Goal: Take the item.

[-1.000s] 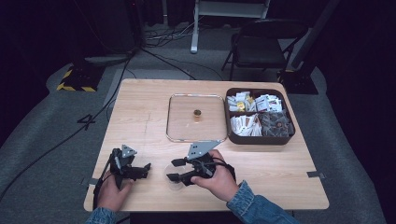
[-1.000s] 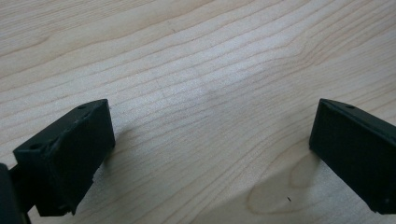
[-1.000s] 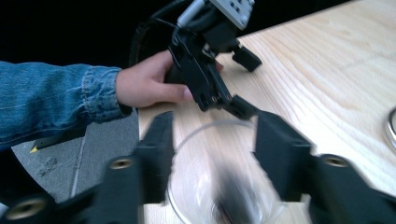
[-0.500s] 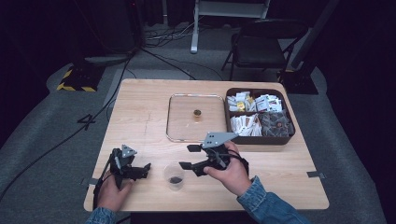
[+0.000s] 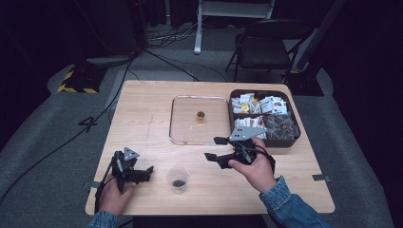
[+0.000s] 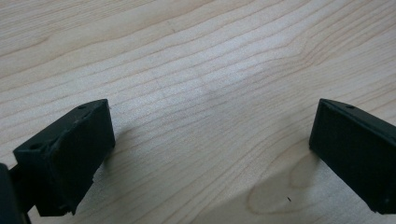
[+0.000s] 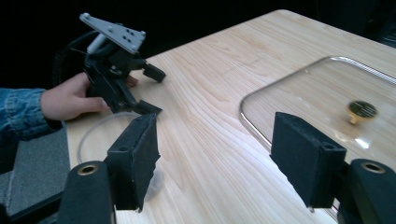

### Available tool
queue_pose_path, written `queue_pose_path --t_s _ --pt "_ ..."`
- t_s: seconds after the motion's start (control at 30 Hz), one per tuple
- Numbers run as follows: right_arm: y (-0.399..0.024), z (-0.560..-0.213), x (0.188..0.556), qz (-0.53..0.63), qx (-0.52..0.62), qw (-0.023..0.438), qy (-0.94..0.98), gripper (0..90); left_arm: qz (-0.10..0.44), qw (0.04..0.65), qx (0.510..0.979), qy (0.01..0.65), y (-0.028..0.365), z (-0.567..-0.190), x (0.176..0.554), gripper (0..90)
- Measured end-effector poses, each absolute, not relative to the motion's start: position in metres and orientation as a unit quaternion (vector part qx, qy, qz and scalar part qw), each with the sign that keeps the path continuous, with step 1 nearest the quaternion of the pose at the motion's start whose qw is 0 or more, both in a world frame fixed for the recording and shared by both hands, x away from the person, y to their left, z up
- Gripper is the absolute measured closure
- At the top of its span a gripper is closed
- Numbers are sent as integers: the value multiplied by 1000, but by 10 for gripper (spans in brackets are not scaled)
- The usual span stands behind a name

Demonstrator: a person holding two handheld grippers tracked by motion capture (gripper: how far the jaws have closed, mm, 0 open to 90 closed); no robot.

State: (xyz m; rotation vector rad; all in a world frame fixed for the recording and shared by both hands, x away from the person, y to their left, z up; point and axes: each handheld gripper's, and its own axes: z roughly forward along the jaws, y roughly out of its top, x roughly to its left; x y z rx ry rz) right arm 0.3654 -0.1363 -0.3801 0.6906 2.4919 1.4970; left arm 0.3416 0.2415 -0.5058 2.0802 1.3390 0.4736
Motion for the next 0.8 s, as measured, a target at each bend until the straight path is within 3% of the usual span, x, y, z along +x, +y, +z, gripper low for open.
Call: queue_pose_path --t_s 0.57,0.8 --pt "-189 -387 379 473 274 106 831 267 179 306 787 505 242 -506 342 3" --pt "-215 -405 384 490 292 113 813 268 179 306 786 506 241 -506 342 4"
